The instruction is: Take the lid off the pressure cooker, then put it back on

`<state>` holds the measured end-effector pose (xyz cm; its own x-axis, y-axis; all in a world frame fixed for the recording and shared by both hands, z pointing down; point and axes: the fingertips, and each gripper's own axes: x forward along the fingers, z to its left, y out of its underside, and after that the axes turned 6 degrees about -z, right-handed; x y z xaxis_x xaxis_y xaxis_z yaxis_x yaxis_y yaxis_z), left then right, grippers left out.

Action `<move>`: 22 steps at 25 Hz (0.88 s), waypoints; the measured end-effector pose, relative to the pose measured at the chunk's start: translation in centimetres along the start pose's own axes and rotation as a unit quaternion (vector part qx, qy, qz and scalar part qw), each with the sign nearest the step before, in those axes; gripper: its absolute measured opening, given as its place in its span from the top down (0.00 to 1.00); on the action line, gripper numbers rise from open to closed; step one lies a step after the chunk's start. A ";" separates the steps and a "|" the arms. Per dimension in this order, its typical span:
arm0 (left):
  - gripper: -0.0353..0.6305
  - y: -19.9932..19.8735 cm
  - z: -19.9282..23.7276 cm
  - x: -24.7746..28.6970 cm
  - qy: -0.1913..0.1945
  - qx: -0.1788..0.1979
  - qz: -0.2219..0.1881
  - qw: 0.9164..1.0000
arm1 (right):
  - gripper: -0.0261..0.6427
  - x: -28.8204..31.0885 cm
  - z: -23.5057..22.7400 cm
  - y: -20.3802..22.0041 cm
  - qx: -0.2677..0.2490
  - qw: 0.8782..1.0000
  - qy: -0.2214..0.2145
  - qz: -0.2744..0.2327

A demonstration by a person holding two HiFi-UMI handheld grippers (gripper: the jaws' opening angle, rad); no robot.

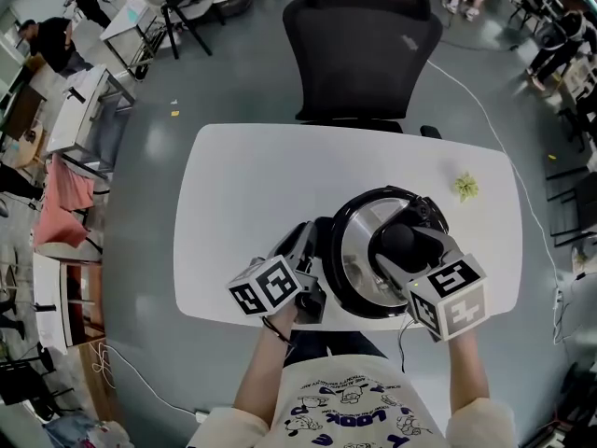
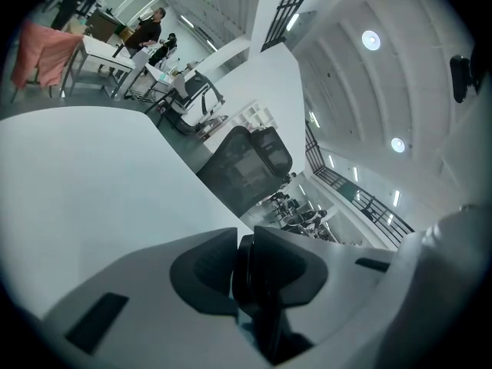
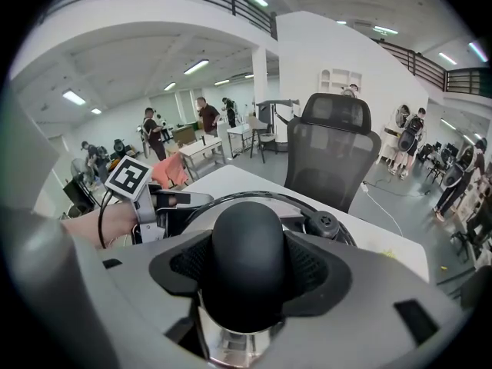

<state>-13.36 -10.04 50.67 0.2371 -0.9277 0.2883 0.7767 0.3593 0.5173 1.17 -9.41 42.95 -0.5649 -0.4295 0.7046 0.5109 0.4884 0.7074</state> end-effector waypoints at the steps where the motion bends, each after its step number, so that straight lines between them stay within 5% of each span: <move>1: 0.83 0.0 -0.1 0.0 0.001 0.000 0.001 1.000 | 0.52 0.0 0.0 0.0 -0.001 1.000 -0.001 0.000; 22: 0.82 0.0 -0.2 -0.2 0.000 -0.006 0.001 1.000 | 0.52 -0.2 0.0 -0.2 -0.006 1.000 -0.008 -0.001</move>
<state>-13.26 -9.89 50.43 0.2383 -0.9269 0.2900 0.7828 0.3601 0.5075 1.19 -9.43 42.66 -0.5767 -0.4175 0.7022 0.5180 0.4778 0.7095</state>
